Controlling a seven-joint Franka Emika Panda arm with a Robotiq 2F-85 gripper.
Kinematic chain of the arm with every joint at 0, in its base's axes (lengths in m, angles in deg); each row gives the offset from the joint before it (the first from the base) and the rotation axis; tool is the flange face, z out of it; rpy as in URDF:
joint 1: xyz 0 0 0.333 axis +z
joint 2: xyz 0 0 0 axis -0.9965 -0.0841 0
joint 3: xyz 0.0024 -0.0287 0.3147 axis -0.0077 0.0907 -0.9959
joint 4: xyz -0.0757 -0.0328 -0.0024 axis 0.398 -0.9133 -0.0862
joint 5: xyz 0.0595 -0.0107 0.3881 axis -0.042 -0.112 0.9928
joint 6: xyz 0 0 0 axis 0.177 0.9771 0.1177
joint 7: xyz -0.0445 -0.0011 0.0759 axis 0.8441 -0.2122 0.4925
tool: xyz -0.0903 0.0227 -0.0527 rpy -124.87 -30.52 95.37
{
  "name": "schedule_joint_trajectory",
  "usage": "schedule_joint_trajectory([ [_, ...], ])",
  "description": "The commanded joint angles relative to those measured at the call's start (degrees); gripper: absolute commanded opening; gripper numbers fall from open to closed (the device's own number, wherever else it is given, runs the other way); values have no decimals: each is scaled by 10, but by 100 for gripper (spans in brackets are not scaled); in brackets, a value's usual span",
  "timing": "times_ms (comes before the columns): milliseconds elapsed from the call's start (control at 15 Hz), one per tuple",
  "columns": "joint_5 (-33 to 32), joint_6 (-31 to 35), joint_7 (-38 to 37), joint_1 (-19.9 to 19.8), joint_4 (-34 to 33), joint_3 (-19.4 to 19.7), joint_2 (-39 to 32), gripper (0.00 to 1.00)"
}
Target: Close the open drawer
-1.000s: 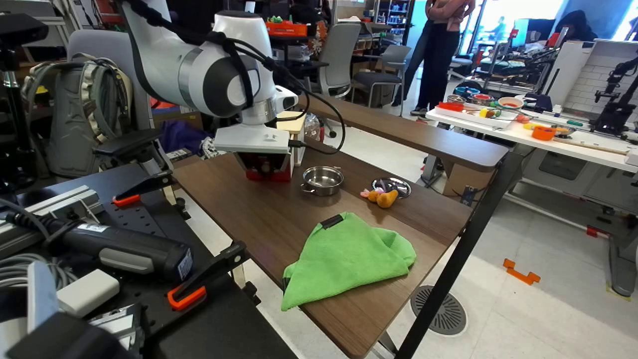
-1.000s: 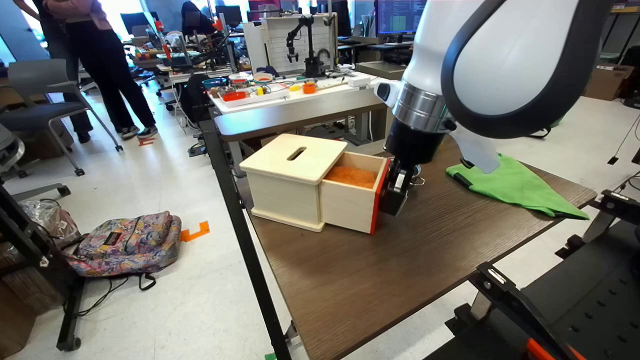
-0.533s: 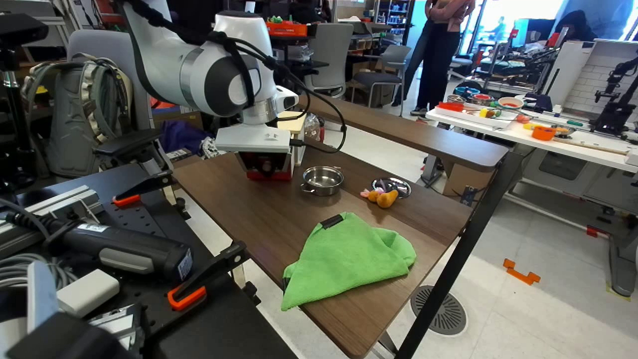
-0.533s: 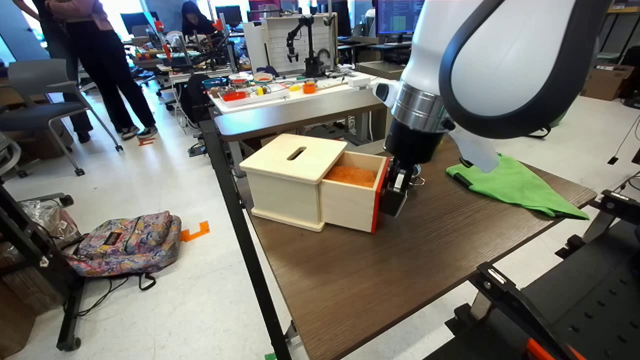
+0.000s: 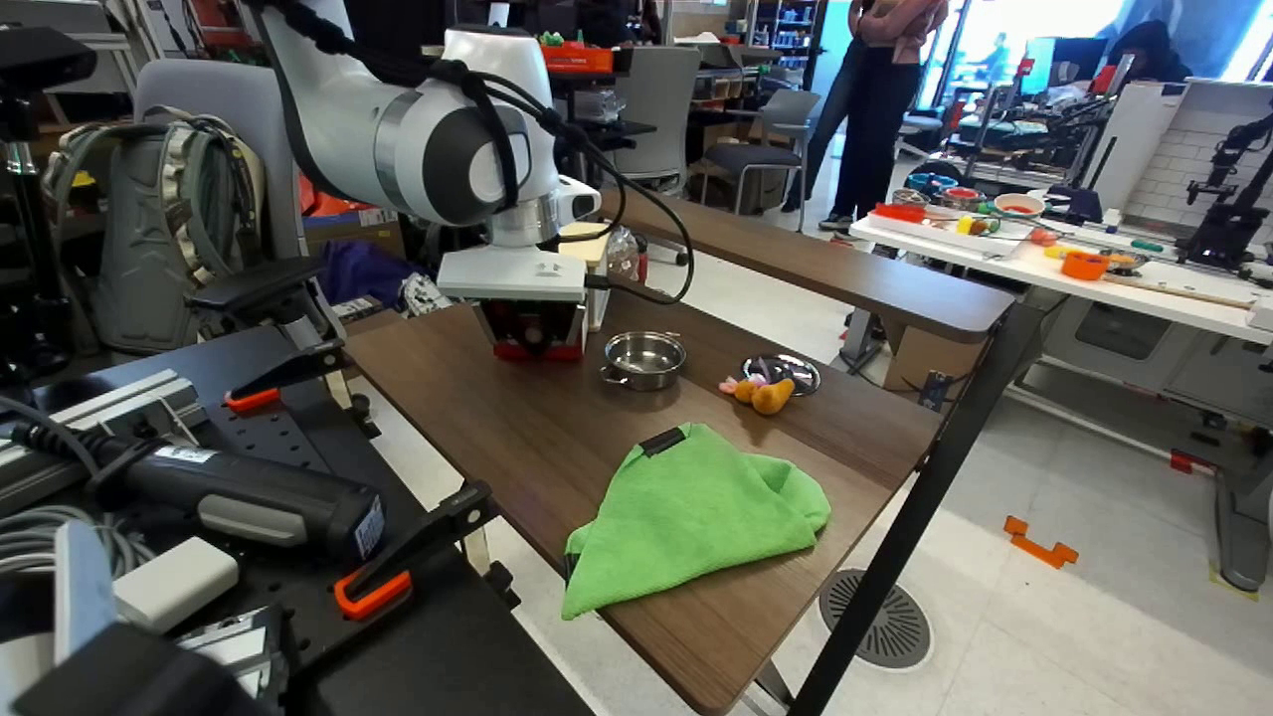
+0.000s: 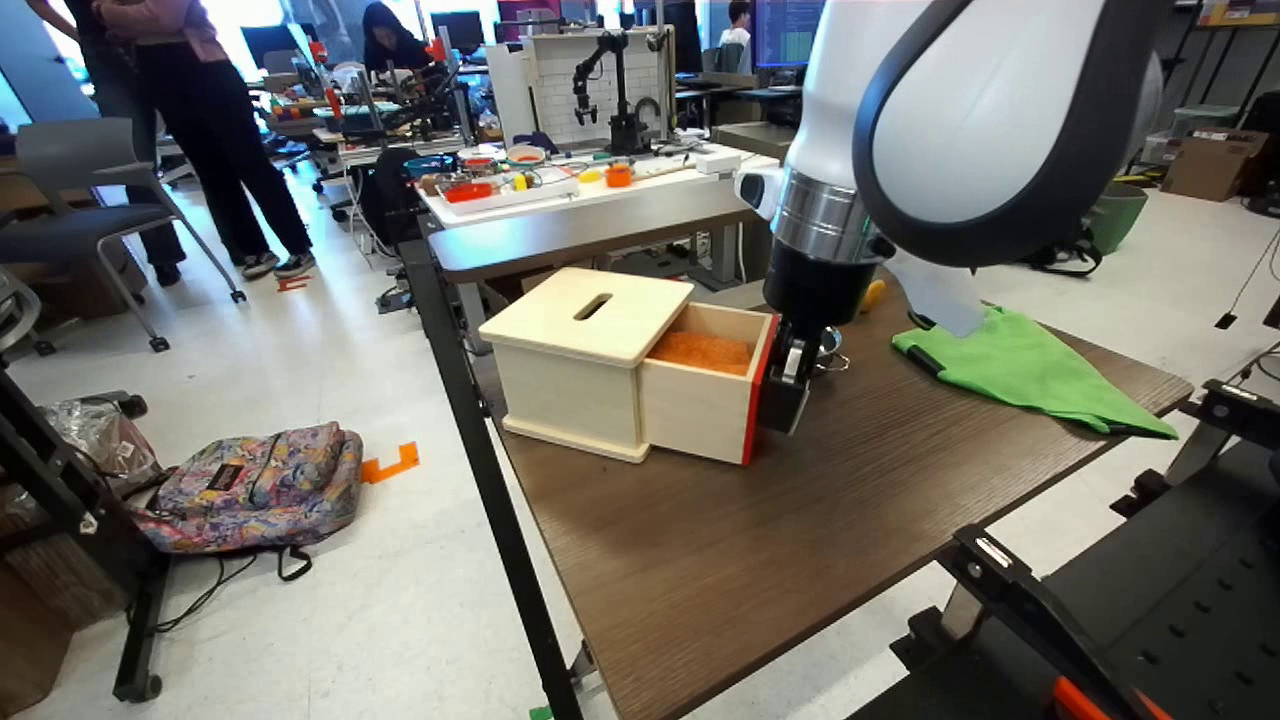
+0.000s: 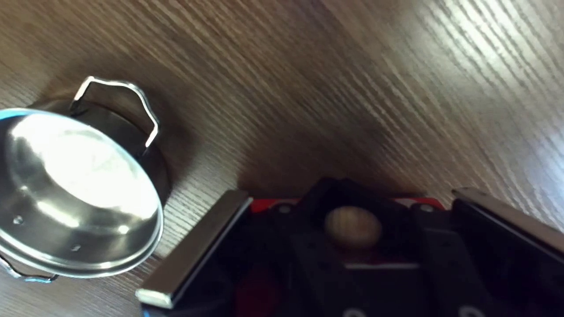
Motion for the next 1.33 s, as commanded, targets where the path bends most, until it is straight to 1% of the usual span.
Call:
schedule_joint_trajectory([
  [0, 1, -19, 4, 7, -46, -1, -18, 2],
  [267, 0, -31, 5, 14, -45, -5, -8, 2],
  [800, -1, -31, -1, 24, -27, -6, 14, 2],
  [1000, -1, -31, -1, 34, -29, -12, 26, 2],
  [1267, -4, -31, -6, 46, -33, -4, 29, 2],
])
